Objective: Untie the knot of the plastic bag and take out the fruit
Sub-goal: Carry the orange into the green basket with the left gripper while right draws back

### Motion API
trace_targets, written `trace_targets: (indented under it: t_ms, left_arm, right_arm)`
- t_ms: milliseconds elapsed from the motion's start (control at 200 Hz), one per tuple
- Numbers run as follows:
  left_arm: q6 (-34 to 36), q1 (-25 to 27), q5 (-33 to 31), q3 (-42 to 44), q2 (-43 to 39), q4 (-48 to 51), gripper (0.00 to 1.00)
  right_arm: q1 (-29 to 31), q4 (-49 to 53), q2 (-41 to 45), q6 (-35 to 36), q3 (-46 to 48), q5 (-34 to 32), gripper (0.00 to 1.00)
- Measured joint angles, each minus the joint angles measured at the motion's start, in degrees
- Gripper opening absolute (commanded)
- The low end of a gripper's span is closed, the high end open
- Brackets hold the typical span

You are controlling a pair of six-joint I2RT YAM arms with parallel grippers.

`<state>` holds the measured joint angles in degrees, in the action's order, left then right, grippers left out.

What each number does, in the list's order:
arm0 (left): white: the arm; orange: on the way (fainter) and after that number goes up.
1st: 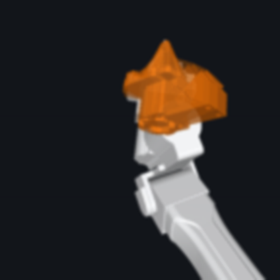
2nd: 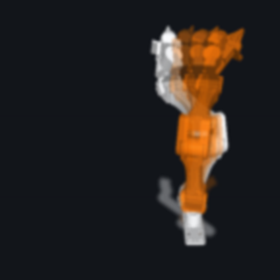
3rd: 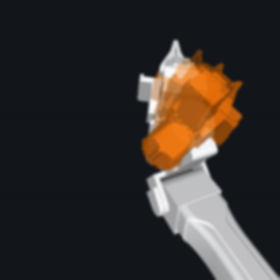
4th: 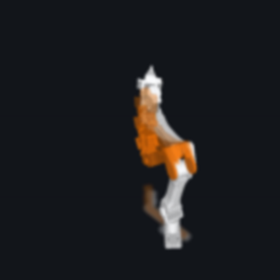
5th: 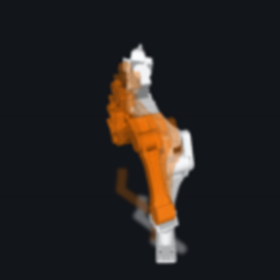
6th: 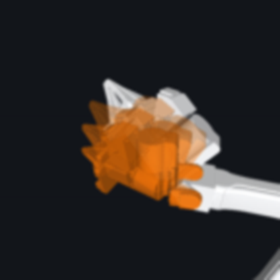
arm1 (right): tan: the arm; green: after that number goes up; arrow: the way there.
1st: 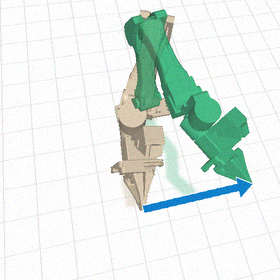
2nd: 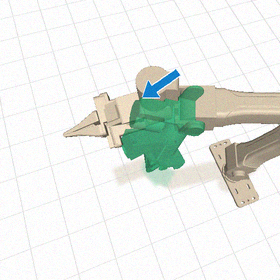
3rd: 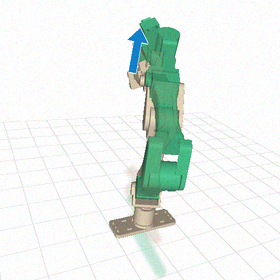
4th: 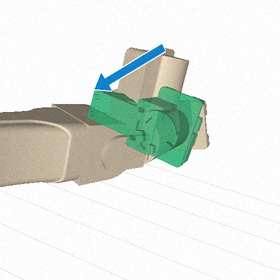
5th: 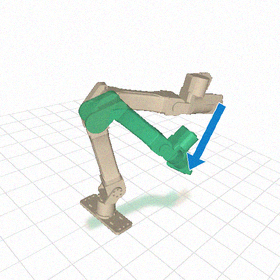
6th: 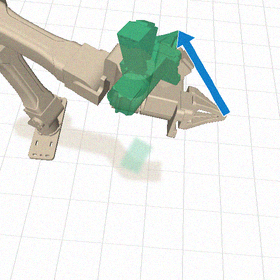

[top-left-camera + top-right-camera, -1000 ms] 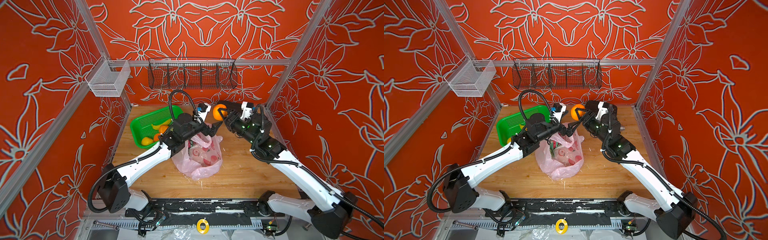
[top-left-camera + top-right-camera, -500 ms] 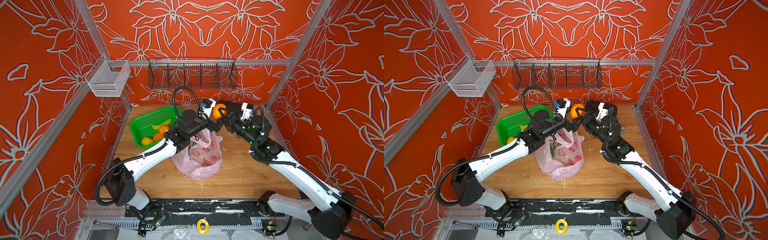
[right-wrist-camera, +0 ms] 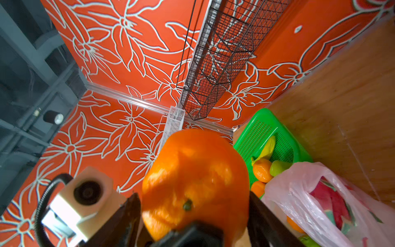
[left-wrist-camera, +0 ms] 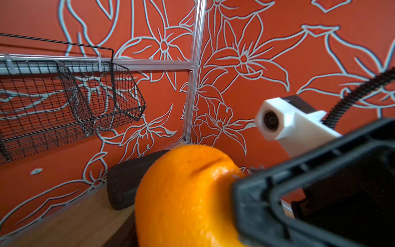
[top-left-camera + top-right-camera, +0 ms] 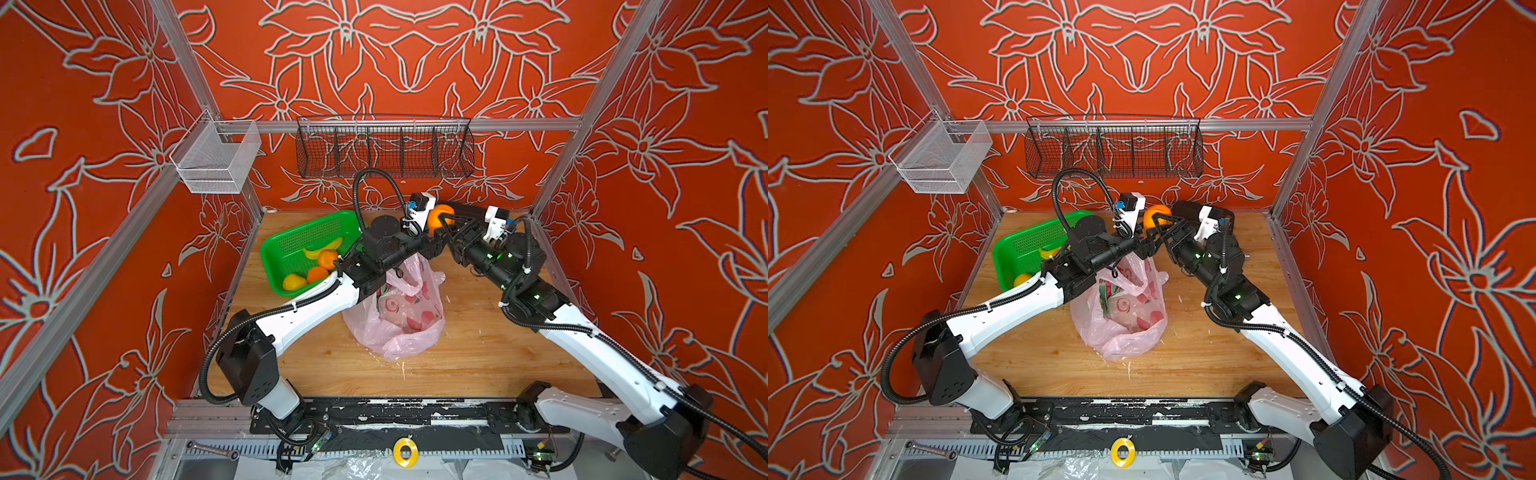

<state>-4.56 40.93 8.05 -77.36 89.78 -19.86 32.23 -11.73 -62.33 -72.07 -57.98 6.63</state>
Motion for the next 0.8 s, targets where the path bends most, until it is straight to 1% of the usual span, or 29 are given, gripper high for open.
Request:
trace_targets:
  t_ms: [105, 190, 325, 460, 595, 696, 801]
  left_arm:
    - [-0.7, 0.0, -1.4, -0.3, 0.0, 1.1, 0.57]
    - [-0.8, 0.0, -2.4, -0.4, 0.0, 2.0, 0.57]
    - [-0.8, -0.2, -4.2, -1.0, -0.3, 5.0, 0.57]
    - [-1.0, -1.4, -6.0, -2.9, -1.9, 10.6, 0.57]
    - [-1.9, -5.4, -7.7, -3.8, -5.4, 15.5, 0.57]
    - [-3.4, -10.0, -8.5, -3.8, -8.5, 18.8, 0.57]
    - [-5.1, -15.3, -9.1, -3.7, -10.9, 22.0, 0.57]
  right_arm:
    - [0.0, 0.2, 1.9, 1.3, 0.5, -0.4, 0.94]
    - [0.0, 0.7, 3.9, 2.8, 0.8, -1.2, 0.97]
    - [0.0, 1.7, 7.4, 5.6, 0.9, -3.2, 0.97]
    - [0.0, 2.1, 10.4, 9.2, 2.2, -4.7, 0.97]
    - [0.0, 2.5, 11.6, 14.0, 3.8, -4.7, 0.97]
    - [0.0, 3.2, 11.5, 18.0, 3.8, -3.9, 0.97]
    - [0.0, 3.9, 11.4, 22.5, 3.8, -1.3, 0.97]
